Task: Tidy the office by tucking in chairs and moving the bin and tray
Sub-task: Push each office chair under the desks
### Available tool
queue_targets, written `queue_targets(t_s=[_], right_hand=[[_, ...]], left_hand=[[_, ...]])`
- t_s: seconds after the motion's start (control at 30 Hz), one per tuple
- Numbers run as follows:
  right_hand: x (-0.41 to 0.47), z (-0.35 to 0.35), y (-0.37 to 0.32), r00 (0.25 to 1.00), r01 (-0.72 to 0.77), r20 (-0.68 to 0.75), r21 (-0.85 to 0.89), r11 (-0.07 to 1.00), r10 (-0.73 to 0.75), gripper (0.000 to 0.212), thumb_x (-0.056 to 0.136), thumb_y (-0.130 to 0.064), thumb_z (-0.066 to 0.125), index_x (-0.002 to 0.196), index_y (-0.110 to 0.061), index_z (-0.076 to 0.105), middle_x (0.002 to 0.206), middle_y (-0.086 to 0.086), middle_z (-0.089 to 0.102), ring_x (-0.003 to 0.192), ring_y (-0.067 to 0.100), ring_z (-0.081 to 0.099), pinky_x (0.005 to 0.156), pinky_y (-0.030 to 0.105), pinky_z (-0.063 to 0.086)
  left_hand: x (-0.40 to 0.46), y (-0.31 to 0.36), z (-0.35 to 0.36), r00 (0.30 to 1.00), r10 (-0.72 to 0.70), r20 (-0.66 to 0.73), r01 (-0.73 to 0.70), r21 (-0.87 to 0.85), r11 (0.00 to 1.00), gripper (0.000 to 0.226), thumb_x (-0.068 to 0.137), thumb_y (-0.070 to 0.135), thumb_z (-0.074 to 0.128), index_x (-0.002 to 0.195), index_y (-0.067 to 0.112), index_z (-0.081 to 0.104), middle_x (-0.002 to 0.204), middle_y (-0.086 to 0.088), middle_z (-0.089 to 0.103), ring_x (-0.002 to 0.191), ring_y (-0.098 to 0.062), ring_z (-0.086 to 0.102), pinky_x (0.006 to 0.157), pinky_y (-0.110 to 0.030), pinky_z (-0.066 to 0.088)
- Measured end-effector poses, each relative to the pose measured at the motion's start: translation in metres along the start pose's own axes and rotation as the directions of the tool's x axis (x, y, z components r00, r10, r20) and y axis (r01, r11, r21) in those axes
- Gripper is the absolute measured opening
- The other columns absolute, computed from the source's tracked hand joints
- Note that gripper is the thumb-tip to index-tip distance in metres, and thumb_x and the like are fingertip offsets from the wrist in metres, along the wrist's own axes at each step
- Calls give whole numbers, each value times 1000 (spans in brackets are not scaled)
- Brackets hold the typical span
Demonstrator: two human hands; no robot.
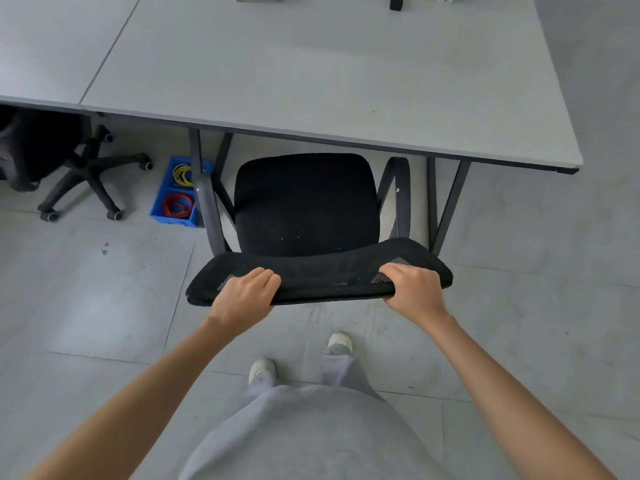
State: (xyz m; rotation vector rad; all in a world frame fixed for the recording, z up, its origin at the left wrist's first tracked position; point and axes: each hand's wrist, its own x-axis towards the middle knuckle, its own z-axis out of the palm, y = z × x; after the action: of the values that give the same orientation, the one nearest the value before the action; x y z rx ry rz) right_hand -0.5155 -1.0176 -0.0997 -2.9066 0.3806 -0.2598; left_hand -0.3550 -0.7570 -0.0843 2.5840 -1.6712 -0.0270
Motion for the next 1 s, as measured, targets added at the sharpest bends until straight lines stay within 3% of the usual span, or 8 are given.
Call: queue_targets(t_s=[0.17,0.27,0.37,0.6,0.73,0.87,1.0], right_hand=[[-22,15,-74,990,-142,-25,-68,988,141,20,51,-19,71,71,-14,69,62,-3,68,46,21,58,42,12,21],[-46,19,-98,984,-169,-67,-108,980,162,29,46,-17,79,73,-15,70,65,-5,70,48,19,61,44,15,26],[-52,23,-112,981,-188,-71,-100,977,182,22,50,-21,70,71,-16,69,65,-6,69,49,19,61,42,16,33],[-12,4,-76,976,-216,-50,-87,973,212,29,55,-26,62,80,-17,72,76,-5,73,60,22,67,44,22,41],[13,7,-62,972,-235,-28,-78,969,233,29,54,-20,74,82,-17,73,78,-2,74,62,23,68,46,26,45],[37,17,-53,977,-213,-41,-91,973,210,23,57,-30,67,75,-17,73,69,-5,72,55,18,65,42,19,37],[77,15,-18,978,-208,-17,-80,975,207,20,59,-32,60,68,-17,70,62,-4,68,52,19,63,39,22,42]], left_hand=[[-28,-52,-5,998,66,6,-65,-45,997,36,48,11,88,65,11,56,59,-2,57,49,-19,53,30,-23,35],[-43,-63,-4,983,184,10,-184,-25,983,34,49,15,88,66,11,60,59,-1,58,49,-16,54,31,-21,39],[-49,-73,-5,979,206,-15,-206,-31,978,33,51,16,87,68,11,60,60,-2,58,50,-17,54,32,-20,38],[-12,-66,0,987,157,20,-157,8,988,32,51,13,83,68,12,54,59,0,53,52,-17,50,29,-28,40],[17,-80,1,989,139,43,-139,1,990,35,51,16,84,71,13,56,62,0,56,55,-17,53,32,-27,43],[54,-101,-3,991,136,12,-136,-30,990,35,53,17,85,70,12,55,63,-1,57,56,-19,55,34,-23,37],[98,-105,1,997,73,-18,-74,-46,996,31,58,11,82,68,12,53,62,-1,55,55,-20,52,32,-26,36]])
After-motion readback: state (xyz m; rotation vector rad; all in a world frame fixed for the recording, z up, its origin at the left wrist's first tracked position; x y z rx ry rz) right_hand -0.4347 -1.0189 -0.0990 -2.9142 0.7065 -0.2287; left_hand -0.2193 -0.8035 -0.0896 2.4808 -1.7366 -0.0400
